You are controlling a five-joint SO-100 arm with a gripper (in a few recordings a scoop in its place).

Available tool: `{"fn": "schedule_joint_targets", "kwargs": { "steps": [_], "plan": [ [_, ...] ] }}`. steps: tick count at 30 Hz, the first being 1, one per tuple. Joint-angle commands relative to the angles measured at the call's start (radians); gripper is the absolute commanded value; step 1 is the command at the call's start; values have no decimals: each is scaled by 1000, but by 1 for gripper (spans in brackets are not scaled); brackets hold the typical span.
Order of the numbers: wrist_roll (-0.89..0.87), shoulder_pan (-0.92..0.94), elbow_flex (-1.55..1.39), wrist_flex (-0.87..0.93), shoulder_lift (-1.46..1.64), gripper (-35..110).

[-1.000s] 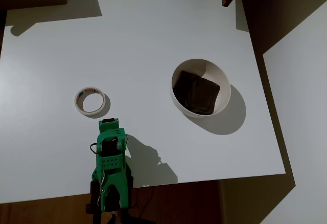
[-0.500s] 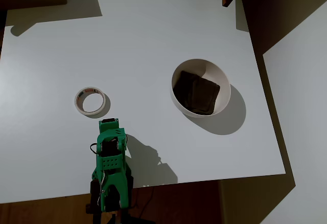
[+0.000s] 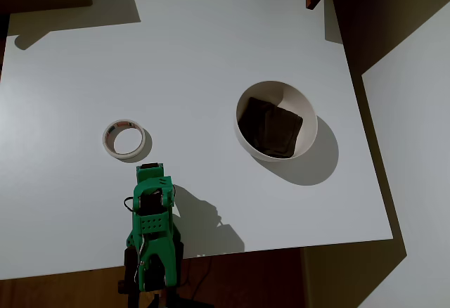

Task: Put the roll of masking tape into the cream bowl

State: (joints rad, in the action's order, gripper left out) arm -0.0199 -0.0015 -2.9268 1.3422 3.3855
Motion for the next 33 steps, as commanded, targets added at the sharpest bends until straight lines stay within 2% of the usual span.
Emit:
{"fn": "schedule_joint_targets", "kwargs": {
  "steps": [1,5,12,23,27,33],
  "plan": [
    [-12,6,8,-37,5,-8],
    [-37,0,37,-107,-41,-8],
    [-72,-34,247,-268,-581,-8],
    [-95,-124,607,-256,-1023,-8],
    [-120,-129,669,-241,-1072,7],
    [-132,-150,670,-259,-1106,13]
  ]
}}
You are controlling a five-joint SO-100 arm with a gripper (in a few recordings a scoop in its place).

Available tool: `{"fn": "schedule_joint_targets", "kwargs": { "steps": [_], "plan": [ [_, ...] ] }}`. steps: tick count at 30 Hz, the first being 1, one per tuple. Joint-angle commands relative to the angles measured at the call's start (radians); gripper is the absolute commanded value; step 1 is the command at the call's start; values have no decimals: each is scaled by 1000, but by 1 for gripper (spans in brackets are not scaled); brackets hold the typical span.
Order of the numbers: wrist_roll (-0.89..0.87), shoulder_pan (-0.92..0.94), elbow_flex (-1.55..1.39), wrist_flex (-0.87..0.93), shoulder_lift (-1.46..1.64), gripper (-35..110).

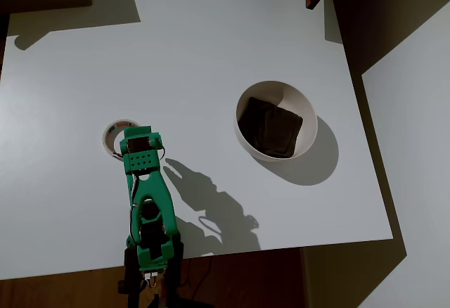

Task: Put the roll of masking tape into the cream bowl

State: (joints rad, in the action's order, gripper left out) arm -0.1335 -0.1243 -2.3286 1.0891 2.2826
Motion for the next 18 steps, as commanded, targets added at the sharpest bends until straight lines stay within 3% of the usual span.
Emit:
{"fn": "schedule_joint_targets", "kwargs": {
  "steps": [1,18],
  "plan": [
    [-25,-32,72,-9,-14,14],
    [-75,-87,66,-101,-179,13]
  ]
}}
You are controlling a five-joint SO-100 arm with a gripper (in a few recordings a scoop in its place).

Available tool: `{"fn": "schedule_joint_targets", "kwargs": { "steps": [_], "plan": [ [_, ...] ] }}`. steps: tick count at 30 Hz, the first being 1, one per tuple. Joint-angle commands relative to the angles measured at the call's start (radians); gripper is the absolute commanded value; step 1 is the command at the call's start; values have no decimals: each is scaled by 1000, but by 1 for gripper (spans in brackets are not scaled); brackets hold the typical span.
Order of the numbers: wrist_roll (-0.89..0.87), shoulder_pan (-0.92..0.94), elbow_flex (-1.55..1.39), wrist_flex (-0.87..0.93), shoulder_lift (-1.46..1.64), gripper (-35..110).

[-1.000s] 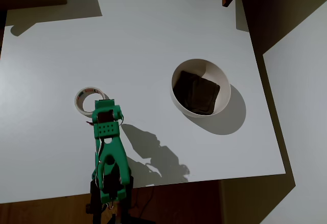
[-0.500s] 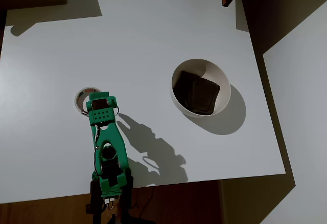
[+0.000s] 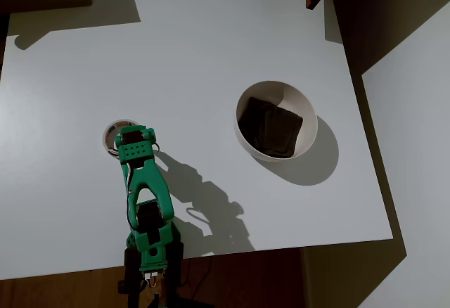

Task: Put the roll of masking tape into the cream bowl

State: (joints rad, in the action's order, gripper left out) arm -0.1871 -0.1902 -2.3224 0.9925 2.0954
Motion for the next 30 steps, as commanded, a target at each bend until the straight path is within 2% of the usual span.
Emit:
{"fn": "schedule_joint_targets", "kwargs": {
  "steps": [1,14,30],
  "plan": [
    [-23,-25,60,-9,0,13],
    [-32,-35,60,-43,-87,12],
    [-54,-46,63,18,-95,15]
  ]
}}
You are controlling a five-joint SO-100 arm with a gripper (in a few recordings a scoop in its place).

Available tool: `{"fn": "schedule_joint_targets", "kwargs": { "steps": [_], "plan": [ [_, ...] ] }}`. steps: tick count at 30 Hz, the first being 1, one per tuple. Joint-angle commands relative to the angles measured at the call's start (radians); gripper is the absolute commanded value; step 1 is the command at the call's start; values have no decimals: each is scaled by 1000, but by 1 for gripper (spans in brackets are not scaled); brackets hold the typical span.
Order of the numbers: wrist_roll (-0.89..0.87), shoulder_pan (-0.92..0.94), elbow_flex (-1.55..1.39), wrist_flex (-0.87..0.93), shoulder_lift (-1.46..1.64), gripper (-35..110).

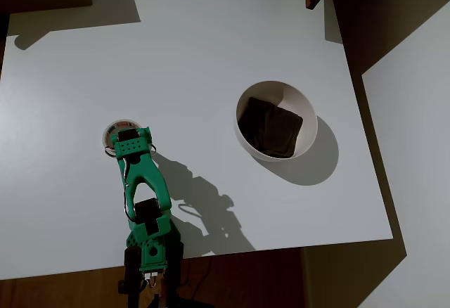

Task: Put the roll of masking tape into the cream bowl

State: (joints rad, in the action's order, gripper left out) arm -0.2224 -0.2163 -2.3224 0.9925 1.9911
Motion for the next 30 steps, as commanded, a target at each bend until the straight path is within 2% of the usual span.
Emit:
{"fn": "schedule_joint_targets", "kwargs": {
  "steps": [1,20,22,25,30],
  "plan": [
    [-20,-20,63,18,2,14],
    [-31,-26,58,-35,-132,9],
    [-31,-28,58,-35,-132,6],
    [-32,-29,58,-35,-132,-8],
    [-37,-37,49,-37,-126,-8]
  ]
}}
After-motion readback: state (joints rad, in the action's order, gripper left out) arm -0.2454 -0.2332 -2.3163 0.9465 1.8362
